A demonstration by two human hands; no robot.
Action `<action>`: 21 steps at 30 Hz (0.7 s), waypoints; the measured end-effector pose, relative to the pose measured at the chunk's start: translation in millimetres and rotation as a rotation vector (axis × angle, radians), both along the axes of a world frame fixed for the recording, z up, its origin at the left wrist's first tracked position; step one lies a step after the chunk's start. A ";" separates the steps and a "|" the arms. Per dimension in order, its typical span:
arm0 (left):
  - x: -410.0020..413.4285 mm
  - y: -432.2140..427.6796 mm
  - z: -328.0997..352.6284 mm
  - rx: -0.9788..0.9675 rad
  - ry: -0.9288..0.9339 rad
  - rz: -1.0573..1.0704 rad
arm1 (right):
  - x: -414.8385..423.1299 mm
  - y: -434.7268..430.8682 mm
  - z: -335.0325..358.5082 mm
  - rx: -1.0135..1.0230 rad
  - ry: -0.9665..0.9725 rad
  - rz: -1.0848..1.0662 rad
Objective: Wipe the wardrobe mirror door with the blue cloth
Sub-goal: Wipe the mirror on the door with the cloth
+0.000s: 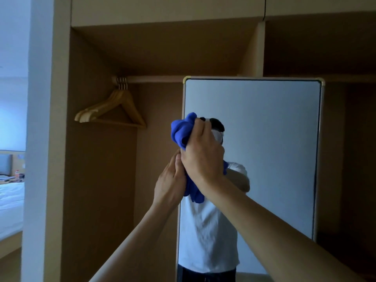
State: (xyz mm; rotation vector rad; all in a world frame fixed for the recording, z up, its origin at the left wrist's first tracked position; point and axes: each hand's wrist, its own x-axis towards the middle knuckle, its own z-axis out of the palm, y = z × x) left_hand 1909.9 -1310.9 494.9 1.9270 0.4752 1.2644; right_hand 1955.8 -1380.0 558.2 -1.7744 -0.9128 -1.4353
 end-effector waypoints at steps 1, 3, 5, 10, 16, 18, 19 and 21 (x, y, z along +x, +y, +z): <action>-0.9 0.1 0.0 -0.035 -0.002 -0.014 | -2.9 4.6 -1.0 0.001 0.020 0.012; -2.2 1.2 0.5 -0.075 0.000 -0.027 | -3.1 7.8 -1.7 0.019 0.044 0.045; -2.7 0.6 1.0 -0.060 -0.009 -0.036 | 0.8 6.0 -1.8 0.035 0.024 0.055; 4.2 -10.4 -3.3 0.014 -0.043 -0.006 | 13.9 -7.1 2.9 0.001 -0.065 0.026; 15.8 -20.0 -11.2 0.066 -0.075 0.105 | 40.7 -40.2 3.7 -0.026 -0.023 0.076; 16.6 -20.0 -11.8 0.063 -0.066 0.099 | 51.5 -53.4 3.5 -0.033 0.004 0.073; 16.5 -20.2 -12.0 0.060 -0.061 0.102 | 56.3 -60.0 3.3 -0.031 0.018 0.078; 15.8 -21.6 -12.5 0.068 -0.060 0.117 | 65.4 -73.5 3.8 -0.011 0.040 0.114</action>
